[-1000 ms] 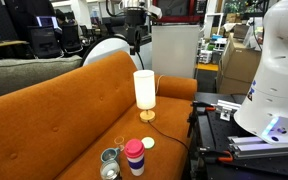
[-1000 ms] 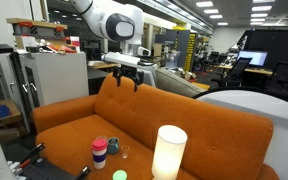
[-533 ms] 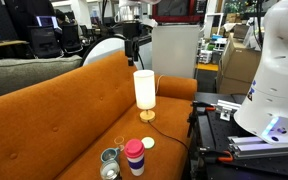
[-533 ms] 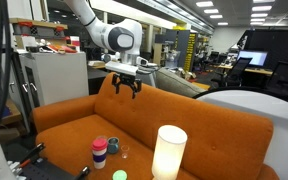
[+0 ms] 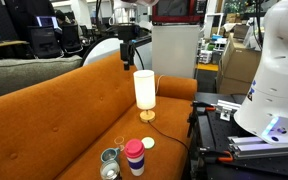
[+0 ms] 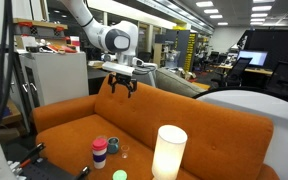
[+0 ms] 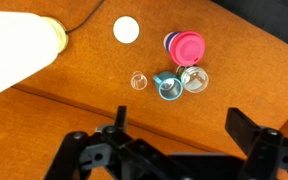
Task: Pick the glass cup on the sofa and put it in the blue cup
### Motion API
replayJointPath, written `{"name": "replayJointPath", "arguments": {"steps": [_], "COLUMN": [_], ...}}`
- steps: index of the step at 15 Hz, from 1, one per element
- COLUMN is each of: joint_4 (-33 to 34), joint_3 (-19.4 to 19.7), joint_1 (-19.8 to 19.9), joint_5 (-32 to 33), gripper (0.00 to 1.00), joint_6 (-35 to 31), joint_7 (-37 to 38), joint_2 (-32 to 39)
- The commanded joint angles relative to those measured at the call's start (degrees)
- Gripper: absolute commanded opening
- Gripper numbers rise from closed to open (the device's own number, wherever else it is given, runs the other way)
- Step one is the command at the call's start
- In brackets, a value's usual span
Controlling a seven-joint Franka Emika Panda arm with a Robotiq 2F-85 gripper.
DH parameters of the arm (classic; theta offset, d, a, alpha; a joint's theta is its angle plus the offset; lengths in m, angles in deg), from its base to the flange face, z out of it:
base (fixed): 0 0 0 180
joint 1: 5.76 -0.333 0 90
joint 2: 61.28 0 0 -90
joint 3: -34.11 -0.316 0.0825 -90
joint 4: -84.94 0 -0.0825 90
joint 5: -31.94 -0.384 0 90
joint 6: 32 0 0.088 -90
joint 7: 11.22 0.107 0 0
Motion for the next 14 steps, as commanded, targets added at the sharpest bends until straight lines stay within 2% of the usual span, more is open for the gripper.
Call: {"name": "replayJointPath", "arguments": {"steps": [1, 5, 7, 9, 10, 12, 14], "joint_4": [4.69, 11.51, 16.09, 21.11, 16.38, 19.79, 20.76], "joint_3": [-3.18, -6.85, -8.94, -10.89, -10.35, -11.30, -11.50], "joint_1": [1.16, 3.60, 5.72, 8.02, 7.03, 8.23, 8.49], "joint_5": [-4.09, -5.83, -5.83, -5.27, -3.42, -3.46, -3.58], "gripper": [1.00, 1.00, 1.00, 1.00, 1.00, 1.00, 1.00], "joint_6": [-3.82, -9.67, -9.59, -6.19, -9.94, -9.40, -8.60], "joint_7": [-3.30, -1.45, -1.32, -1.62, -0.02, -0.07, -0.16], "joint_2": [8.69, 21.70, 27.92, 33.50, 30.09, 33.99, 34.29]}}
